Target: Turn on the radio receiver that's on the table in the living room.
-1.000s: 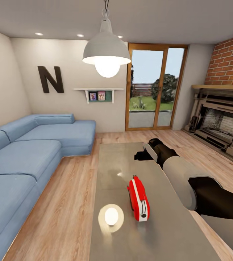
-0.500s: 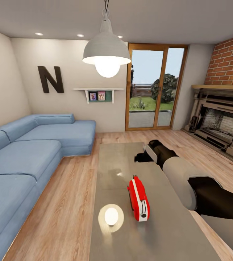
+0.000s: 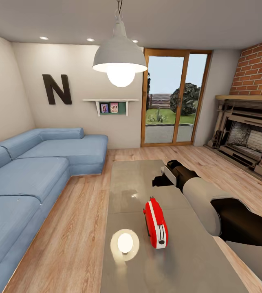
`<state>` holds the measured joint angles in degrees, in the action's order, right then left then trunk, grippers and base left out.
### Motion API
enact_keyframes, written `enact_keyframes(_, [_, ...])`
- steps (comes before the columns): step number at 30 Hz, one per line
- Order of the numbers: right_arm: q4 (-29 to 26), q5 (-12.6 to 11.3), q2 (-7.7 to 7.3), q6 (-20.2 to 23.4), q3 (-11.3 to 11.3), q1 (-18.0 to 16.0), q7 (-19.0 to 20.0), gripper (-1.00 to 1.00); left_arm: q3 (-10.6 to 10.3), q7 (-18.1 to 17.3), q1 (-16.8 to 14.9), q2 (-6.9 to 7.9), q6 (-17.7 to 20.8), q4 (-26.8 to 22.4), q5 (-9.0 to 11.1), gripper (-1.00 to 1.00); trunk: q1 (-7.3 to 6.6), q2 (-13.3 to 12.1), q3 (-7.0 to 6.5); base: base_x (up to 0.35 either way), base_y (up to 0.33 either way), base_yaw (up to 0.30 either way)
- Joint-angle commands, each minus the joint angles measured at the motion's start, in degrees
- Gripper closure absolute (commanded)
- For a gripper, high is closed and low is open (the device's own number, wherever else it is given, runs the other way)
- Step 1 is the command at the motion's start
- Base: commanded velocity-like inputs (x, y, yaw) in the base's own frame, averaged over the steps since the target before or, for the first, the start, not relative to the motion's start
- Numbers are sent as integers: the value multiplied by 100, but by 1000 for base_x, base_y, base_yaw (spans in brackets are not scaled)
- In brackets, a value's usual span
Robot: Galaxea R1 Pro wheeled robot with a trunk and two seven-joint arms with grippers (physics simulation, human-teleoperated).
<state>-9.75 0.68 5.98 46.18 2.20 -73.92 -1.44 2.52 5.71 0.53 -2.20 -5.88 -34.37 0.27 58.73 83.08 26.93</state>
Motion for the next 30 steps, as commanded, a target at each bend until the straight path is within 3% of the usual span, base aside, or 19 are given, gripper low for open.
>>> enact_keyframes(1, [0, 4, 0, -1, 0, 0, 1, -100, 1, 0, 0, 0, 0, -1, 0, -100, 0, 0, 0, 0, 0, 0])
enact_keyframes(23, [-1, -19, 0, -3, -2, 0, 21, -100, -19, 10, 0, -35, 7, 13, -31, -100, 0, 0, 119, 0, 0, 0])
enact_keyframes(30, [-2, 0, 0, -30, -8, 0, 21, -100, -15, 42, 0, -20, -3, 7, -27, -100, 154, 281, 247, 0, 0, 0])
